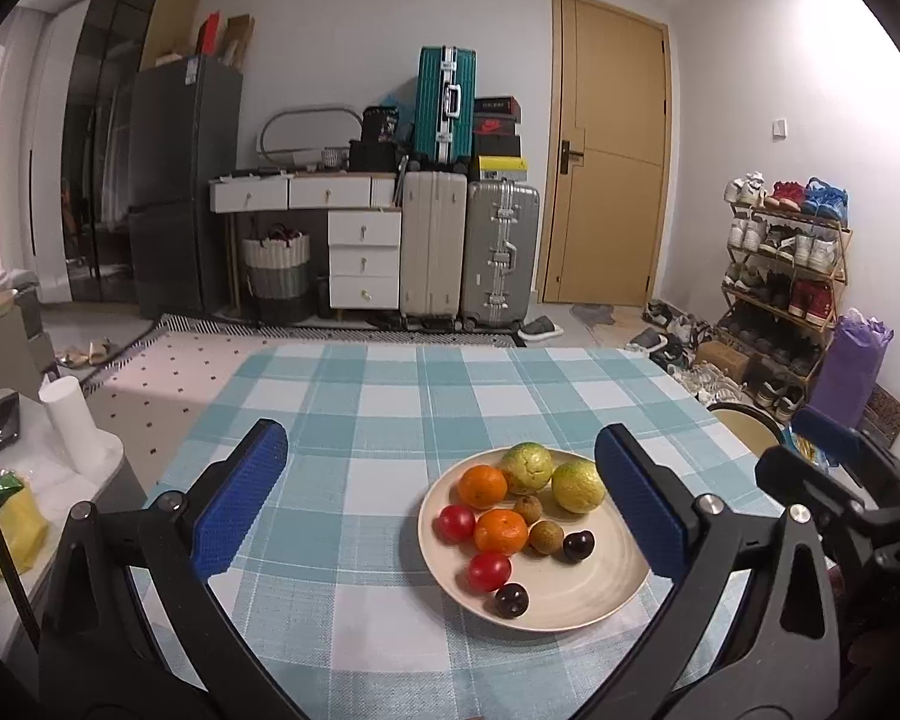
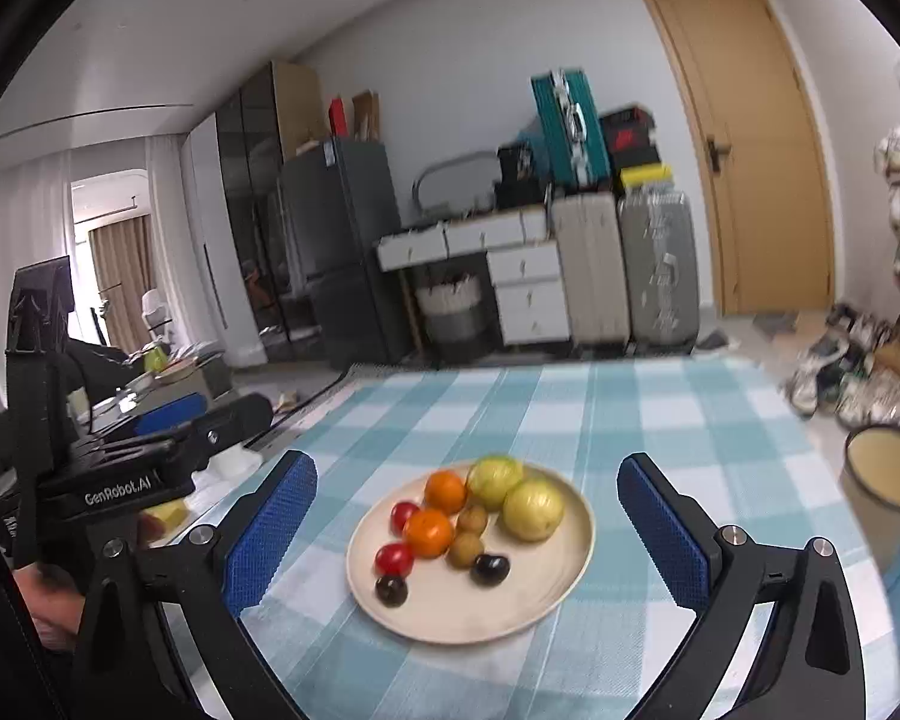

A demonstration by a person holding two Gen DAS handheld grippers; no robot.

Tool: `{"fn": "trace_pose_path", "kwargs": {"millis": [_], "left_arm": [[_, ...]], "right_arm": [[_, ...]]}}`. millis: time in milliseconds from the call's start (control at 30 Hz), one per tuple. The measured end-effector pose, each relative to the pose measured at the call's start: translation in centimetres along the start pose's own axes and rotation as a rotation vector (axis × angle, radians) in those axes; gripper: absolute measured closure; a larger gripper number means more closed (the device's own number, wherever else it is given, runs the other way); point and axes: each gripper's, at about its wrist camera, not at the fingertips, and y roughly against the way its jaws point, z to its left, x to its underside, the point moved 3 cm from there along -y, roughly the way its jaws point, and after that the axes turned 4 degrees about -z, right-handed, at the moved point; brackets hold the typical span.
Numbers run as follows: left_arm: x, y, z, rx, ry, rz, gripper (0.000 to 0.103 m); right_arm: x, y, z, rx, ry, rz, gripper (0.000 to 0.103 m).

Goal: Organize fruits

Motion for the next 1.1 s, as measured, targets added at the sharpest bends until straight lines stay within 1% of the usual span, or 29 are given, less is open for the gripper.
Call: {"fn": "trace_pose_path", "kwargs": {"millis": [33, 67, 133, 167, 233, 333, 400, 533, 567, 667, 767, 867, 933, 1100], "left_arm": [[0.0, 0.6, 0.1, 0.004, -0.007, -0.024, 0.000], [-0.1, 1.4, 0.2, -0.006, -0.025, -0.064, 0.000], [-0.1, 2.2, 0.6, -0.039, -0.043, -0.112, 0.000], [-0.1, 2.6, 0.9, -0.048, -0.045, -0.123, 0.000], [0.1, 3.0, 1.3, -0.041, -0.038, -0.118, 0.000], [0.8, 3.4, 1.7, -0.055, -0.040, -0.103, 0.000], [1.3, 3.8, 1.8, -0.060, -0.046, -0.113, 0.000], [2.3, 4.1, 1.9, -0.068, -0.087, -0.127, 0.000], [2.8, 4.1, 2.0, -0.084, -0.096, -0.122, 0.000], [3.3, 3.2, 2.3, -0.097, -0.085, -0.098, 0.000], [4.1, 2.8, 2.8, -0.103, -0.053, -0.094, 0.000], [4.7, 2.2, 3.1, -0.122, -0.053, -0.088, 0.000], [5.1, 1.9, 3.3, -0.125, -0.051, -0.088, 0.000], [5.8, 0.8, 4.1, -0.120, -0.015, -0.075, 0.000]], "right_arm": [[-0.1, 0.1, 0.1, 0.008, 0.007, -0.008, 0.000], [-0.2, 0.4, 0.3, 0.032, 0.021, -0.021, 0.000], [-0.2, 0.7, 0.4, 0.049, 0.032, -0.038, 0.000], [-0.1, 1.0, 0.6, 0.050, 0.040, -0.051, 0.000], [0.0, 1.2, 0.9, 0.057, 0.057, -0.067, 0.000], [0.3, 1.8, 1.2, 0.083, 0.091, -0.094, 0.000], [0.4, 2.1, 1.2, 0.093, 0.086, -0.102, 0.000], [0.5, 2.8, 1.0, 0.088, 0.076, -0.137, 0.000], [0.6, 3.0, 1.1, 0.091, 0.084, -0.139, 0.000], [0.8, 3.0, 1.1, 0.098, 0.097, -0.133, 0.000], [1.1, 3.0, 1.0, 0.103, 0.112, -0.131, 0.000], [1.7, 2.8, 0.9, 0.100, 0.110, -0.114, 0.000], [2.1, 2.7, 0.8, 0.088, 0.109, -0.104, 0.000], [3.3, 2.3, 0.6, 0.100, 0.139, -0.081, 0.000]]}}
